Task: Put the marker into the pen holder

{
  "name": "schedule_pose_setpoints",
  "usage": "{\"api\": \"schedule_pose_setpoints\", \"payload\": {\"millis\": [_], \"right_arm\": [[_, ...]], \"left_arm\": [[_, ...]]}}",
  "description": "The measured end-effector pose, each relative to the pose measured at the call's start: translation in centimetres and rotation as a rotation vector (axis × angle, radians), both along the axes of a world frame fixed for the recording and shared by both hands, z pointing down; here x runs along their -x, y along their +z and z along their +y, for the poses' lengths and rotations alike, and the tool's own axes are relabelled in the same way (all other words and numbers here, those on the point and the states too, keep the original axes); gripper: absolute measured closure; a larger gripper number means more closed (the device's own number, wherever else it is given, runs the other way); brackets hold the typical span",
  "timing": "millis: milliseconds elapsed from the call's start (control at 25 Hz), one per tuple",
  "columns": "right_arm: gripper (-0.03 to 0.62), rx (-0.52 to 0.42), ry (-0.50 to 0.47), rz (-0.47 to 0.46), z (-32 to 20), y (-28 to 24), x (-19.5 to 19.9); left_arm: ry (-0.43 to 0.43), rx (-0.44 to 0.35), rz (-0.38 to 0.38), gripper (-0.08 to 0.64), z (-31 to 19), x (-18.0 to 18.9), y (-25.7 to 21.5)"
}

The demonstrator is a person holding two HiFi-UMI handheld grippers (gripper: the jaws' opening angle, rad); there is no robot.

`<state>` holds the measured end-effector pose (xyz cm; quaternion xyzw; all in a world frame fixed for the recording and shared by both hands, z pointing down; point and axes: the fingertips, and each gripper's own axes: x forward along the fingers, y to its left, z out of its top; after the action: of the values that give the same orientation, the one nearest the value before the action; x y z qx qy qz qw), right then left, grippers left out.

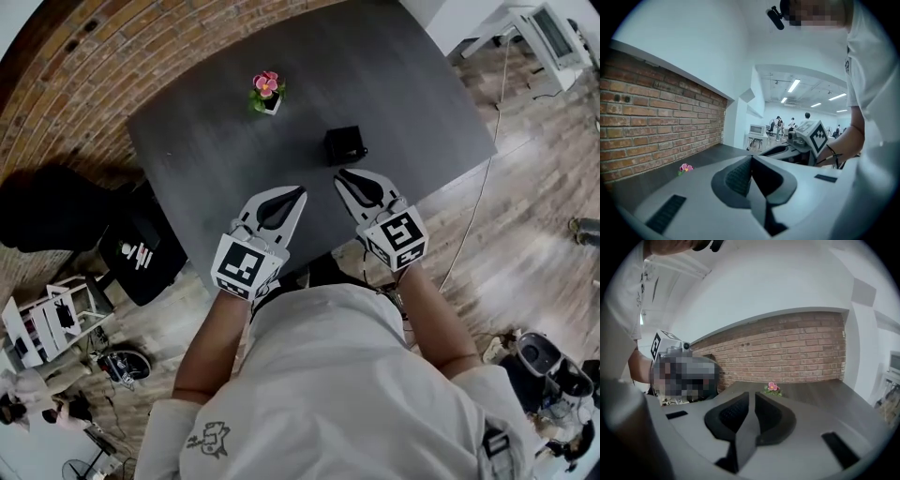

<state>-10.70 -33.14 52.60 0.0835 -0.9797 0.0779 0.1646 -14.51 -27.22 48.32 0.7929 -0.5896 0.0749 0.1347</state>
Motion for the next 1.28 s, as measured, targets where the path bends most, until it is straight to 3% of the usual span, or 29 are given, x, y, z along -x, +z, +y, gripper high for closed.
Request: {"api": "schedule_pose_setpoints", "payload": {"millis": [280,680,880,1280], "right_arm": [[0.586,-0.068,0.023,-0.057,4.7,-3.9,-0.7],[0.588,-0.142,0.091,-0.101,12.7,-7.5,-2.2],[0.588,-0.198,0.127,-0.123,16.2,-9.1,-3.4],[0.588,-0.274,0.172,-0.172,20.2,-12.3,-7.5]], "left_arm": [[0.048,-0.034,-0.018,0.549,4.5,-1.1,-1.7],[0.096,-0.096,0.003,0.549,12.5,-1.7,-3.9],[0.104,-0.164,0.009,0.549,16.5,-2.1,-5.4],[0.080,-0.217,0.024,0.549,20.3,-3.9,-7.6]]}}
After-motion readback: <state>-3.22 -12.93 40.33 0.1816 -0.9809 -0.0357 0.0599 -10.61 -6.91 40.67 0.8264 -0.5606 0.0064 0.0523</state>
